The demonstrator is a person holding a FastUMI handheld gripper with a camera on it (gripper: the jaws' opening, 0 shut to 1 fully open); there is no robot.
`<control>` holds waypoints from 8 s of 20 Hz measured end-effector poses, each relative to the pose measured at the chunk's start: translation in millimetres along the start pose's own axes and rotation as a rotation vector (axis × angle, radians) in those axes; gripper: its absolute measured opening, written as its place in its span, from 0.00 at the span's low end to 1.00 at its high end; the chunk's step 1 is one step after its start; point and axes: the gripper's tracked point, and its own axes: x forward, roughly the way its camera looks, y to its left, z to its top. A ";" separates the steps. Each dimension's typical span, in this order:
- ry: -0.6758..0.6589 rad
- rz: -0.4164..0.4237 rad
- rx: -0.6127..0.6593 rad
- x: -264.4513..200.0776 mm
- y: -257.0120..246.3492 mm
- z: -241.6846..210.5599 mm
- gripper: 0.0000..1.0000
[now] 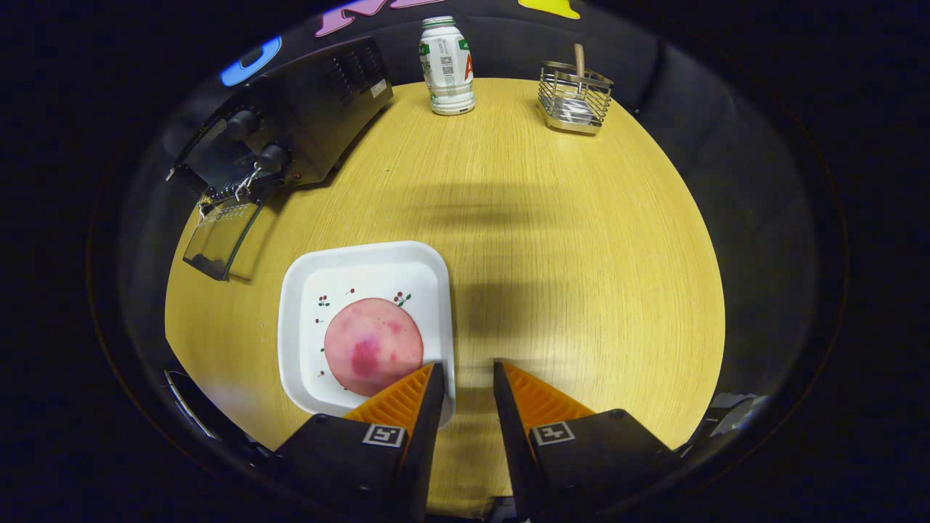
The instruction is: Open the toaster oven, put the food inside, and close the toaster oven door.
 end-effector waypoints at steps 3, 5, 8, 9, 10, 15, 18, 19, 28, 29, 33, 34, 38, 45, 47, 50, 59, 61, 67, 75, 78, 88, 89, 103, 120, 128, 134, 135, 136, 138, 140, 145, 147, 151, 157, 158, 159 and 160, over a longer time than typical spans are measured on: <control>0.023 0.017 -0.003 0.2 5.2 0.2 0.22; 0.025 0.047 -0.010 -1.2 8.5 3.5 0.16; 0.042 0.087 0.038 1.0 8.3 0.5 0.10; 0.048 0.105 0.041 -0.1 8.6 1.9 0.10; 0.056 0.117 0.035 -0.3 9.7 0.5 0.07; 0.070 0.154 0.030 1.0 12.3 -1.1 0.05; 0.068 0.182 0.054 -1.4 14.4 -3.8 0.05; 0.065 0.198 0.071 -0.7 15.6 -4.3 0.05; 0.055 0.370 0.370 -16.7 38.5 -16.2 0.05; 0.049 0.384 0.400 -20.1 40.4 -15.5 0.05; 0.012 0.433 0.459 -36.8 50.5 -13.3 0.05; -0.001 0.442 0.469 -40.3 52.7 -11.8 0.05; -0.032 0.486 0.545 -60.2 65.0 -11.7 0.05; -0.080 0.566 0.670 -110.6 109.2 -14.1 0.05; -0.094 0.597 0.703 -125.7 127.3 -15.2 0.05; -0.121 0.638 0.715 -143.9 158.4 -9.8 0.05; -0.172 0.683 0.714 -139.4 262.1 29.9 0.05; -0.185 0.679 0.721 -126.2 282.5 44.3 0.05; -0.232 0.636 0.774 -79.9 318.6 93.5 0.05; -0.331 0.622 0.900 -34.8 346.8 156.6 0.05; -0.399 0.585 0.948 -23.4 344.1 175.0 0.05; -0.480 0.493 1.128 16.6 332.6 210.4 0.05; -0.473 0.498 1.131 16.8 337.2 209.7 0.06; -0.414 0.576 0.838 -29.3 388.8 147.5 0.98; -0.297 0.195 0.122 -6.9 374.6 12.5 0.99; -0.273 -0.015 -0.039 31.2 355.4 4.8 0.99; -0.318 -0.032 -0.031 41.2 353.4 28.5 0.99; -0.322 -0.026 -0.007 41.7 353.2 33.4 0.99; -0.329 -0.023 0.018 40.9 351.5 39.1 0.99; -0.306 -0.006 0.032 43.2 352.5 38.2 0.99; -0.320 -0.009 -0.007 42.5 353.2 42.0 0.99; -0.422 0.008 -0.107 8.4 364.5 54.4 1.00; -0.481 0.020 -0.131 -7.0 366.3 62.6 0.99; -0.643 0.032 -0.177 -50.5 363.5 105.6 1.00; -0.915 -0.007 -0.159 -150.9 346.7 167.2 0.99; -0.957 -0.007 -0.144 -168.6 341.6 173.9 0.99; -0.992 -0.007 -0.131 -181.5 333.6 181.4 0.98; -1.019 -0.005 -0.118 -194.7 325.1 182.6 0.99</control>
